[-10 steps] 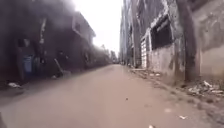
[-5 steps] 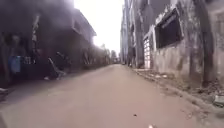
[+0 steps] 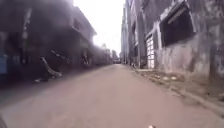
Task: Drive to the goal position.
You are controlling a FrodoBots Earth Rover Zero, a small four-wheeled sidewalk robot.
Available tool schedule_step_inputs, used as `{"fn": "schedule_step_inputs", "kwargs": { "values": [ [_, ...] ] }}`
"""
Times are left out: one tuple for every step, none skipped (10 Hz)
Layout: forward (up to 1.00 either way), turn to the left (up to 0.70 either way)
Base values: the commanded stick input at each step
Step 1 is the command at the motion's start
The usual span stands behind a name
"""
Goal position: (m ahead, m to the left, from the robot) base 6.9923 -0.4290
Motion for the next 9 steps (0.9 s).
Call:
{"fn": "schedule_step_inputs", "kwargs": {
  "values": [
    [1.00,0.00],
    [1.00,0.00],
    [1.00,0.00],
    [1.00,0.00],
    [1.00,0.00],
    [1.00,0.00],
    [1.00,0.00],
    [1.00,0.00],
    [1.00,0.00]
  ]
}}
